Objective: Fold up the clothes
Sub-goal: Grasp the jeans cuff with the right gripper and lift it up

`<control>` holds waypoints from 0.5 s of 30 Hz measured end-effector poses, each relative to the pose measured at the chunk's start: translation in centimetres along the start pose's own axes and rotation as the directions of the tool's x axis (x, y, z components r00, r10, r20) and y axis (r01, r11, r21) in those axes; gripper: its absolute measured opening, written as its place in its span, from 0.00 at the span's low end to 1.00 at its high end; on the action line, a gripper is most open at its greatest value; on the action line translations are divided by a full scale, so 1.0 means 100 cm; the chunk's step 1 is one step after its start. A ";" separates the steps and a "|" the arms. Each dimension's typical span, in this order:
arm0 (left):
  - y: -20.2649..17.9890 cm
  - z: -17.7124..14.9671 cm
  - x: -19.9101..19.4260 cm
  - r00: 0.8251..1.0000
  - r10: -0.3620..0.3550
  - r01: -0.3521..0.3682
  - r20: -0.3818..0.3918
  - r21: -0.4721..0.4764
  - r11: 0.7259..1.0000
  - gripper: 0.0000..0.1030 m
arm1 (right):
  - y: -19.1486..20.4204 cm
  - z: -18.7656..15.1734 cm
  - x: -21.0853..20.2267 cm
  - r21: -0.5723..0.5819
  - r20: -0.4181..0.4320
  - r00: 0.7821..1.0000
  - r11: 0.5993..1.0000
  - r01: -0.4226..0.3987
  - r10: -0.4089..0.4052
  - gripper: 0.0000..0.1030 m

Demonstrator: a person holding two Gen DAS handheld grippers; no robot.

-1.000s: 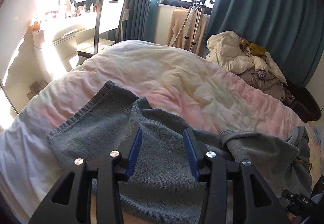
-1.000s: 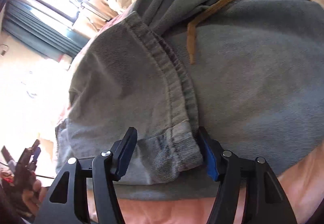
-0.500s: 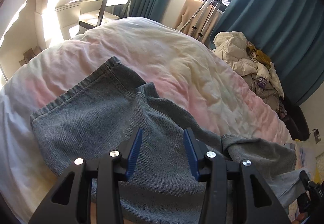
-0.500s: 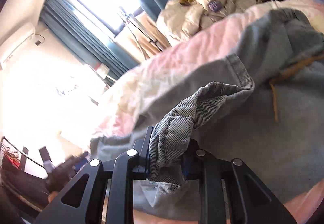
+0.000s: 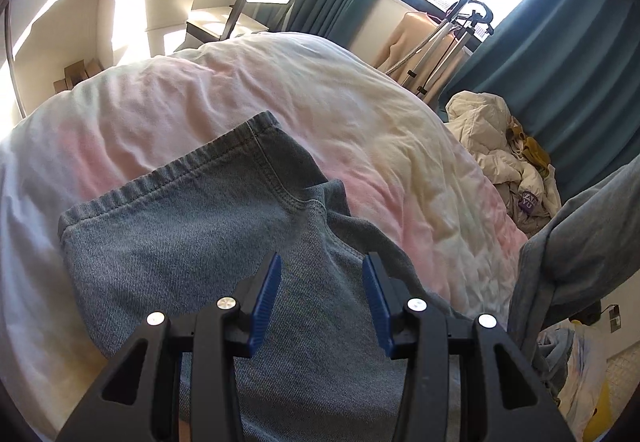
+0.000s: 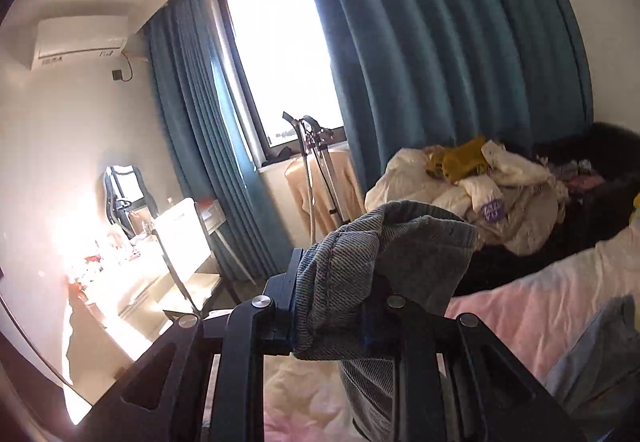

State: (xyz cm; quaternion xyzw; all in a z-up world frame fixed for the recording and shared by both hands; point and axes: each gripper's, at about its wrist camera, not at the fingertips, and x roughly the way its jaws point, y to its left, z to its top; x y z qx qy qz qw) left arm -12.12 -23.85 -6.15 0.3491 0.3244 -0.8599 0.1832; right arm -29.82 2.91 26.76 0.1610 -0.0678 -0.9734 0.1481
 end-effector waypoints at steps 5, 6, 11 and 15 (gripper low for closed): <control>0.002 0.005 0.015 1.000 0.000 0.000 0.020 -0.004 1.000 0.42 | 0.072 0.018 0.036 -0.249 0.015 1.000 0.968 -0.021 0.025 0.21; 0.002 0.007 0.019 1.000 0.001 -0.001 0.022 -0.003 1.000 0.42 | 0.085 0.017 0.039 -0.286 0.008 0.999 0.957 -0.041 0.045 0.21; 0.006 0.015 0.036 0.998 -0.051 0.052 0.033 -0.032 0.998 0.42 | 0.130 -0.005 0.032 -0.366 -0.072 0.981 0.910 -0.192 0.178 0.21; 0.000 0.024 0.013 0.944 -0.303 0.307 0.130 -0.015 0.951 0.42 | 0.144 -0.025 0.000 -0.419 -0.125 0.957 0.860 -0.291 0.263 0.21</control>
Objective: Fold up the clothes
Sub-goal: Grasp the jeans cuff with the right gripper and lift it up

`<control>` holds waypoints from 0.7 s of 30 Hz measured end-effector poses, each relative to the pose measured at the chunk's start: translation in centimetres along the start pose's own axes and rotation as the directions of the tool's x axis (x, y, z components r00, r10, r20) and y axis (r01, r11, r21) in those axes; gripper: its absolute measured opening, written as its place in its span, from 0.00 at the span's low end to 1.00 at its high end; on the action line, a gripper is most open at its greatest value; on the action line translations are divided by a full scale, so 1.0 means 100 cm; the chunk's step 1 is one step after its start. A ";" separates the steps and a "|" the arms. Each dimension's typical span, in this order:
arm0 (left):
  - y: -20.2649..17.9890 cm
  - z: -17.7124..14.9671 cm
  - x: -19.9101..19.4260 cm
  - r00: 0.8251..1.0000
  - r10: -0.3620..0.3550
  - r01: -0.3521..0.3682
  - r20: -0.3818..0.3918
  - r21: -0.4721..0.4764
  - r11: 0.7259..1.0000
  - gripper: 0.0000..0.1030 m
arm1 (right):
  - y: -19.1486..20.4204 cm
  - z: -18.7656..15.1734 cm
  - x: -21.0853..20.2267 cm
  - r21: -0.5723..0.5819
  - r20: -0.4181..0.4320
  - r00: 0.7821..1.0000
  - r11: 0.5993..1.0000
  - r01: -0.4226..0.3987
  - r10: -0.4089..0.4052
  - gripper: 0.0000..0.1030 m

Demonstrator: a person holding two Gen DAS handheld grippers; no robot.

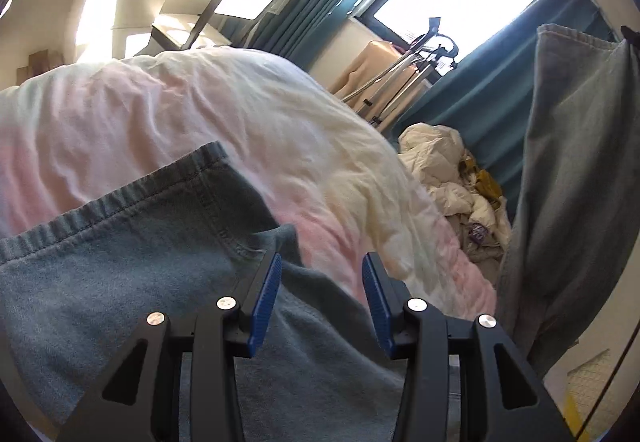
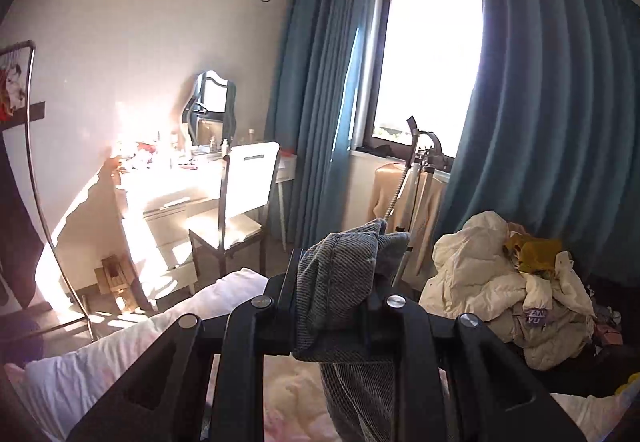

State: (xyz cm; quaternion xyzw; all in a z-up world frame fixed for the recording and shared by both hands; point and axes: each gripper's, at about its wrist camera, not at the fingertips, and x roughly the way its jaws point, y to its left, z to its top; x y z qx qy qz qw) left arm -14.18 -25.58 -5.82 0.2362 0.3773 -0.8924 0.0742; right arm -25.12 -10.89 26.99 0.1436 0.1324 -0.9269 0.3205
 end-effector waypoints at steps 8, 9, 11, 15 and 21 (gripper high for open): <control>-0.026 -0.002 -0.013 0.936 -0.350 0.350 -0.037 -0.004 0.937 0.51 | 0.031 -0.036 -0.077 -0.114 -0.059 0.991 0.985 -0.127 0.121 0.21; -0.032 -0.003 -0.015 0.925 -0.377 0.378 -0.044 0.011 0.926 0.51 | 0.034 -0.041 -0.084 -0.128 -0.073 0.989 0.983 -0.134 0.126 0.21; -0.043 -0.003 -0.019 0.919 -0.392 0.394 -0.045 0.060 0.917 0.51 | 0.041 -0.050 -0.099 -0.156 -0.100 0.986 0.977 -0.147 0.133 0.21; -0.053 -0.003 -0.031 0.896 -0.443 0.442 -0.021 0.107 0.891 0.51 | 0.046 -0.069 -0.123 -0.183 -0.153 0.978 0.969 -0.166 0.139 0.21; -0.073 0.000 -0.036 0.827 -0.558 0.561 -0.074 0.181 0.808 0.51 | 0.050 -0.100 -0.143 -0.234 -0.254 0.953 0.946 -0.225 0.164 0.21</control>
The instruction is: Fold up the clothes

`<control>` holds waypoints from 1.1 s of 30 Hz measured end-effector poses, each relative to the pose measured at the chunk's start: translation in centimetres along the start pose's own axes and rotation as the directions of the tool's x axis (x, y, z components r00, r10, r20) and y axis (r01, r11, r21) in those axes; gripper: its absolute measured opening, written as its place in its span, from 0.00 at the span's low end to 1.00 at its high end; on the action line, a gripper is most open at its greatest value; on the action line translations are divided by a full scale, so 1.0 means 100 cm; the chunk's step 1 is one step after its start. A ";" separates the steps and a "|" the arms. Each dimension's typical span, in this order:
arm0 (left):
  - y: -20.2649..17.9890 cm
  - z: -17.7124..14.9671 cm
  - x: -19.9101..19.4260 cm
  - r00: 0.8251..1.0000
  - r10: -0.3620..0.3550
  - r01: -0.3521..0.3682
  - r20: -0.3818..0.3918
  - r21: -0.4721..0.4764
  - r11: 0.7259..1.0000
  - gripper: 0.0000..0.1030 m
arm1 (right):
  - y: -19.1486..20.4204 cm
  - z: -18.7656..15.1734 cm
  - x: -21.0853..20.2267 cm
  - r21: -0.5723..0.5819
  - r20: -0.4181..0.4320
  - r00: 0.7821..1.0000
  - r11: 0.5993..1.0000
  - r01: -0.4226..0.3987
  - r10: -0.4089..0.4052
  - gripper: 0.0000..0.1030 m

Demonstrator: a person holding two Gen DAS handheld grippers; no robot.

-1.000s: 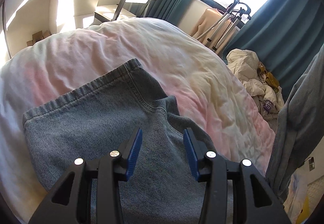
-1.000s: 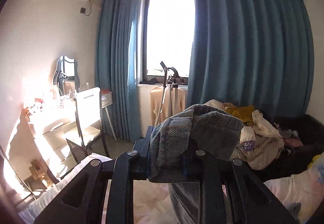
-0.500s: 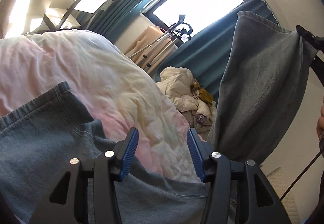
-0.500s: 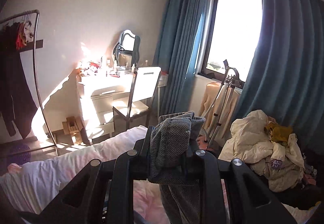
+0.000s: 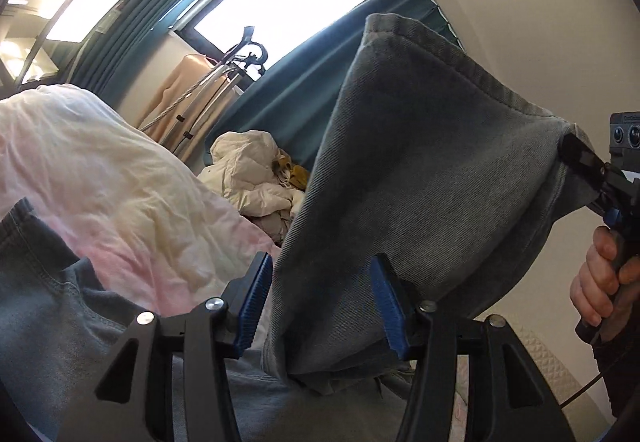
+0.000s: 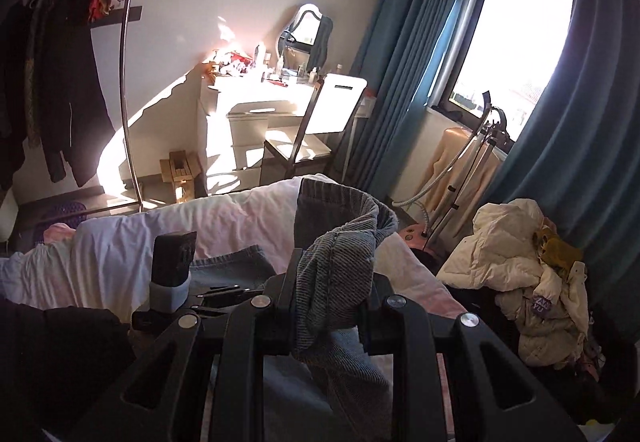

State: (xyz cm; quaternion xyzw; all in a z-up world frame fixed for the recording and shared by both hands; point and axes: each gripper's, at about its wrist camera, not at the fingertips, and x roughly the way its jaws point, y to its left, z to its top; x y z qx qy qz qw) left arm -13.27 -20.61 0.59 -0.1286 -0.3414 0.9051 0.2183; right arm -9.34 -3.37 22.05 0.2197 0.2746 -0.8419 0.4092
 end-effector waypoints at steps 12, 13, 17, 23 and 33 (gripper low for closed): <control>0.024 -0.001 0.008 0.999 0.048 -0.050 -0.016 -0.084 0.995 0.43 | 0.018 -0.024 0.004 -0.137 -0.142 0.989 0.990 0.024 -0.043 0.21; 0.025 -0.001 0.007 0.998 0.060 -0.061 -0.014 -0.086 0.994 0.36 | 0.018 -0.024 0.009 -0.148 -0.163 0.984 0.988 0.048 -0.072 0.21; 0.026 -0.003 0.006 0.994 0.109 -0.109 -0.010 -0.096 0.989 0.05 | 0.003 -0.020 0.038 -0.164 -0.234 0.951 0.973 0.164 -0.200 0.21; 0.029 -0.003 -0.004 0.983 0.180 -0.173 0.047 -0.125 0.977 0.04 | -0.026 0.010 0.104 -0.198 -0.239 0.888 0.915 0.352 -0.393 0.21; 0.094 0.011 -0.010 0.928 0.361 -0.323 0.093 -0.286 0.902 0.04 | -0.021 0.054 0.286 -0.142 -0.184 0.865 0.884 0.446 -0.466 0.21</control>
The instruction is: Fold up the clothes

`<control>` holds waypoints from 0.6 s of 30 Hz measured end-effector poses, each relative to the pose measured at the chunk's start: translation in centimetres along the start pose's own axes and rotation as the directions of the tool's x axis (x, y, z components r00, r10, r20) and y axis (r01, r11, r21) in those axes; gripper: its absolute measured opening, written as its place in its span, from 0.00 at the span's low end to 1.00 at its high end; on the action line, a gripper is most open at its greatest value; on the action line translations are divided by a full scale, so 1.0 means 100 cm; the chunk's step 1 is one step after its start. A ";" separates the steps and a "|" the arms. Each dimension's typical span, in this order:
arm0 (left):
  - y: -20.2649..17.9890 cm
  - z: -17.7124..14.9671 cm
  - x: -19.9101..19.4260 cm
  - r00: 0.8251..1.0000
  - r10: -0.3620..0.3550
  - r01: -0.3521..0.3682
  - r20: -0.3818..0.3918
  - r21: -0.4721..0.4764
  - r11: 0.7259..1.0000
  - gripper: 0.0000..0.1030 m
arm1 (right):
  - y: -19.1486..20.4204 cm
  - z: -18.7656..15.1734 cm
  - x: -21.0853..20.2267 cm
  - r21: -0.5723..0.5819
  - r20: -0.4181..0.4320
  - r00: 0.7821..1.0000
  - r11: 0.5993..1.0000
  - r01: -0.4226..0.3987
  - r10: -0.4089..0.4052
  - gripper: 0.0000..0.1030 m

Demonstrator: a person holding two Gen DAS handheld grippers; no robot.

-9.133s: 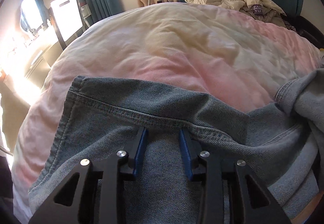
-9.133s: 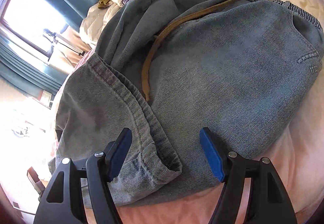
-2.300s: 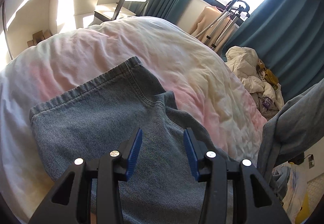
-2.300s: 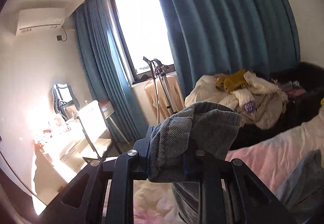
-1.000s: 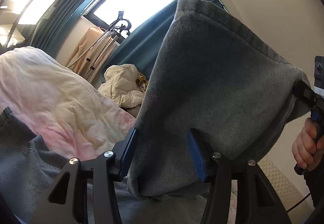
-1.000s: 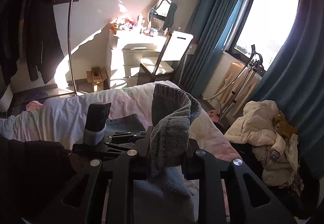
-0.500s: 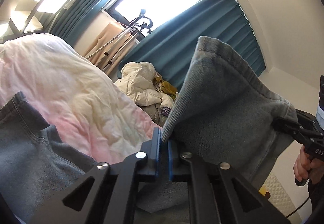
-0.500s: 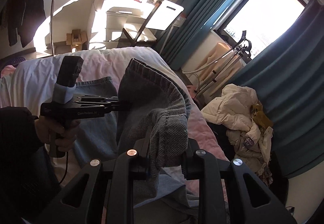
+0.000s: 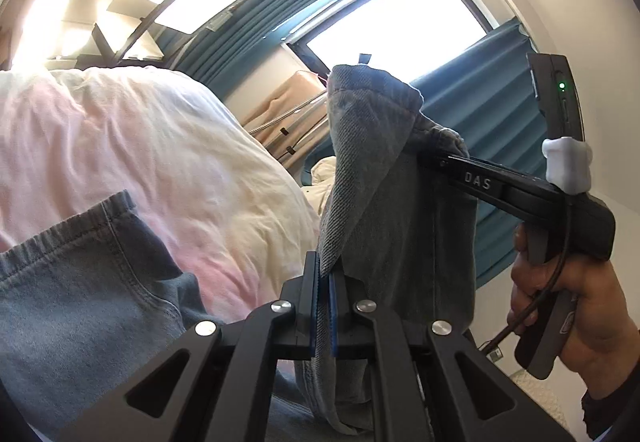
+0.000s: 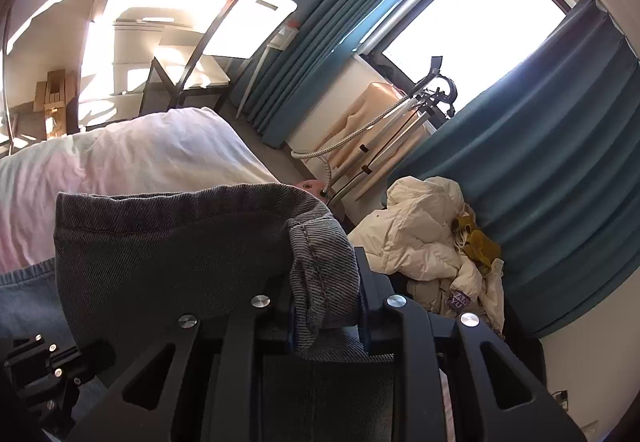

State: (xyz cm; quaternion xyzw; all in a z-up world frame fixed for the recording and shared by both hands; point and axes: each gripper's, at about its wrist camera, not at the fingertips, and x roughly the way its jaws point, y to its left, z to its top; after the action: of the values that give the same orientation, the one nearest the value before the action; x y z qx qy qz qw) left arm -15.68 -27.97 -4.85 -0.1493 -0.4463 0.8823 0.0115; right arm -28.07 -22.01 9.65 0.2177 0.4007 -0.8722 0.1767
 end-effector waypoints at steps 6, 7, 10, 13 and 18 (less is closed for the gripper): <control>0.037 0.015 0.017 0.996 0.089 -0.086 0.031 -0.074 0.994 0.03 | 0.045 0.020 0.070 0.048 0.030 0.998 0.997 -0.055 0.053 0.21; 0.045 0.015 0.020 0.995 0.098 -0.095 0.026 -0.100 0.991 0.03 | 0.053 0.020 0.081 0.050 0.028 0.997 0.996 -0.075 0.074 0.21; 0.064 0.012 0.031 0.989 0.145 -0.144 -0.008 -0.151 0.978 0.03 | 0.078 0.018 0.116 0.058 0.016 0.991 0.989 -0.133 0.132 0.21; 0.082 0.009 0.040 0.981 0.187 -0.194 -0.050 -0.197 0.961 0.03 | 0.101 0.008 0.144 0.077 -0.009 0.982 0.979 -0.190 0.191 0.21; 0.099 0.005 0.048 0.971 0.219 -0.236 -0.096 -0.235 0.943 0.03 | 0.109 -0.010 0.164 0.177 0.004 0.933 0.918 -0.356 0.361 0.27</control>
State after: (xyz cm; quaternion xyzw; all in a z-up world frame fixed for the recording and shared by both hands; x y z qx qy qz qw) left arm -19.26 -33.58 -13.59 -0.2304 -0.5306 0.8103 -0.0938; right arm -36.36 -30.14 -6.26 0.3142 0.2787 -0.8537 0.3078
